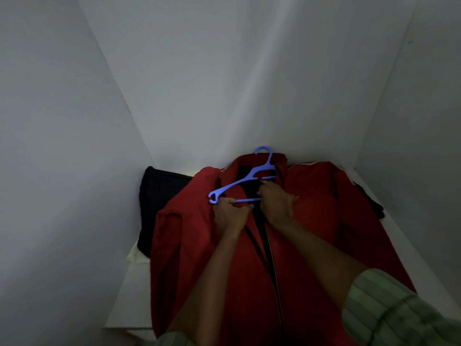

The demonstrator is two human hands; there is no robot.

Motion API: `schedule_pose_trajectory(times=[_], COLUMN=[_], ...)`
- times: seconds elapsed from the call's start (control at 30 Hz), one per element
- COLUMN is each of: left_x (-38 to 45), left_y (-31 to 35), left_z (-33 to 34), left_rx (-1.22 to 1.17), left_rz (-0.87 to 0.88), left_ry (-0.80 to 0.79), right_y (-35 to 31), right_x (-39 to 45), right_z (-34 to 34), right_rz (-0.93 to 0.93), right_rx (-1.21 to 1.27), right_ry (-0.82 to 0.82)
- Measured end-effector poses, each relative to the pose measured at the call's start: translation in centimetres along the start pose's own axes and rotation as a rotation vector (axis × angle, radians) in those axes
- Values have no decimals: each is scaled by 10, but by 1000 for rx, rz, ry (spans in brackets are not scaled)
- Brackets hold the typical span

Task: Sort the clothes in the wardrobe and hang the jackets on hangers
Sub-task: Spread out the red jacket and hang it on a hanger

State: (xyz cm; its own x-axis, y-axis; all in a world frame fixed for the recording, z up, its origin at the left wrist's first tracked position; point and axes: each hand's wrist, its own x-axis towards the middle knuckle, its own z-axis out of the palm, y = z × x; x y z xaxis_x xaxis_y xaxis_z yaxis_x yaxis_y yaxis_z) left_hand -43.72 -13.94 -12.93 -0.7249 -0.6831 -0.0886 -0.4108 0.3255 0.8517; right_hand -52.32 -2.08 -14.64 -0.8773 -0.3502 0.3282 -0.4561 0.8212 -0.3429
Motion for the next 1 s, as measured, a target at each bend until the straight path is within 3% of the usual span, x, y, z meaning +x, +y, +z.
schedule_pose_trajectory(times=[0.2, 0.33, 0.5, 0.7, 0.9, 1.0], left_x=[-14, -22, -3, 4, 1, -7], left_y=[-3, 5, -8, -16, -1, 12], left_z=[14, 15, -9, -42, -61, -45], left_rx=[140, 66, -1, -219, -277, -272], left_rz=[155, 77, 198, 242, 376, 476], left_ry=[88, 43, 3, 330, 267, 158], right_y=[-3, -11, -6, 5, 9, -9], right_x=[-2, 1, -14, -25, -21, -13], right_z=[3, 7, 6, 0, -2, -5], right_rz=[-276, -182, -120, -58, -87, -100], right_rx=[-58, -109, -29, 91, -10, -58], right_ry=[-61, -168, -39, 72, -51, -75])
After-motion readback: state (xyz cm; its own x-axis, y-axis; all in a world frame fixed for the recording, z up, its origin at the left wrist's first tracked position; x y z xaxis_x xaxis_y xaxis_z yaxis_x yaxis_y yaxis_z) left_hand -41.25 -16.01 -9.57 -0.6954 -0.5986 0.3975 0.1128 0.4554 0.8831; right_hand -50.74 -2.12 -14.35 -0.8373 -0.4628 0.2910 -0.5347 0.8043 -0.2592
